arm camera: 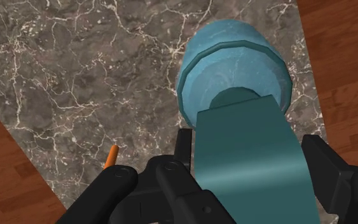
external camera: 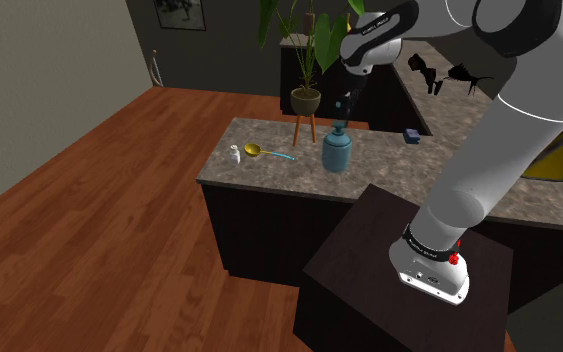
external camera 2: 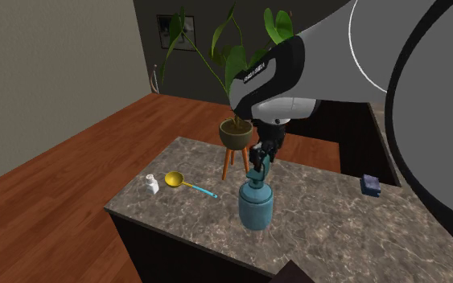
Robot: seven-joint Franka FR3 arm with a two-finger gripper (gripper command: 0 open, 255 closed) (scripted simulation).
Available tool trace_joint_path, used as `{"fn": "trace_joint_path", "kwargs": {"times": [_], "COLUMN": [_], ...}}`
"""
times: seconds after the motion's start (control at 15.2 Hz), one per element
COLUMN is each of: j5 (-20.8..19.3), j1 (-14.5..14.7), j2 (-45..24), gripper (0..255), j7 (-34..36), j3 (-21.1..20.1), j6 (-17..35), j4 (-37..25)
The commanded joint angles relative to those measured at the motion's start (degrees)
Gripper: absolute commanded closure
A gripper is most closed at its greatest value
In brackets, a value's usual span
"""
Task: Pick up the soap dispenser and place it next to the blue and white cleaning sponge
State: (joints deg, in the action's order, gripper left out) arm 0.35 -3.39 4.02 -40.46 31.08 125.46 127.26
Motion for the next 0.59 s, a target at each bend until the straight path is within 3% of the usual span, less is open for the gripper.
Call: {"fn": "trace_joint_path", "kwargs": {"times": [0.0,0.53], "j5": [-0.57,-1.97], "j1": [0.04,0.05], "j2": [0.93,3.45], "gripper": [255,255], "j7": [0.56,1.81], "j3": [-0.17,-0.7], "j6": [-1.67,-7.82], "j4": [-0.9,-4.87]}}
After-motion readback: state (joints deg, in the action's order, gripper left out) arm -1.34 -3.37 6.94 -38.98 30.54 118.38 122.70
